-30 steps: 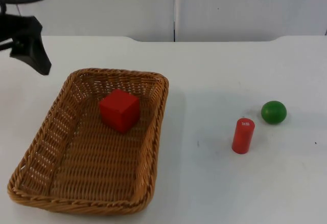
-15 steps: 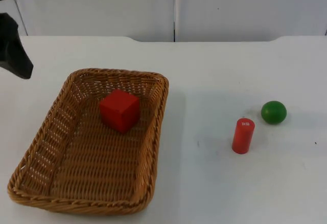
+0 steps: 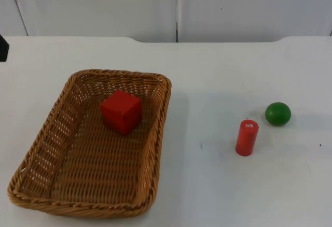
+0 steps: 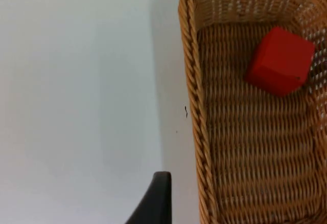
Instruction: Pick up the basket with the left hand and place the object to the left of the red cylinder into the basket with the right hand.
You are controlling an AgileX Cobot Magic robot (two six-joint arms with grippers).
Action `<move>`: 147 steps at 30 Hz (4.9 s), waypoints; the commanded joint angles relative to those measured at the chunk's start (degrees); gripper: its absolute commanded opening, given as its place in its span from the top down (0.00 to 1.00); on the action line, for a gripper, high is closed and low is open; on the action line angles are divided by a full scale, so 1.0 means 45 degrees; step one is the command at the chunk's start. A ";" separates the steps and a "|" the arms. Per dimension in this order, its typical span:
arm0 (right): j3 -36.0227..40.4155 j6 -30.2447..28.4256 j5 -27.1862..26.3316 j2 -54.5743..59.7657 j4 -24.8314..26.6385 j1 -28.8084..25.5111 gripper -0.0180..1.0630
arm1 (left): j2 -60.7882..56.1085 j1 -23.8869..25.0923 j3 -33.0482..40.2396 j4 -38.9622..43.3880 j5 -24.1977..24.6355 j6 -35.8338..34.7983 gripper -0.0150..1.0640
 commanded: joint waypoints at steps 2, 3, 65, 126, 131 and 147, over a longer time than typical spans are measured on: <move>0.0289 0.0135 -0.0194 -0.0093 -0.0076 -0.0014 0.22 | -0.0869 0.0000 0.0143 0.0091 0.0101 -0.0090 0.18; 0.0430 0.0195 -0.0293 -0.0093 -0.0076 -0.0014 0.22 | -0.1206 0.0000 0.0143 0.0091 0.0175 -0.0090 0.18; 0.5261 0.3844 -0.0101 -0.8683 -0.4024 -0.0014 0.22 | -1.3970 0.0018 0.3348 0.3221 0.3495 -0.3020 0.18; 0.6583 0.4506 0.4712 -1.2459 -0.3686 -0.0014 0.22 | -1.3996 0.0018 0.3778 0.4011 0.4223 -0.3295 0.18; 0.6583 0.4506 0.4712 -1.2459 -0.3686 -0.0014 0.22 | -1.3996 0.0018 0.3778 0.4015 0.4223 -0.3295 0.04; 0.6583 0.4506 0.4712 -1.2459 -0.3686 -0.0014 0.01 | -1.3996 0.0018 0.3778 0.4044 0.4223 -0.3295 0.01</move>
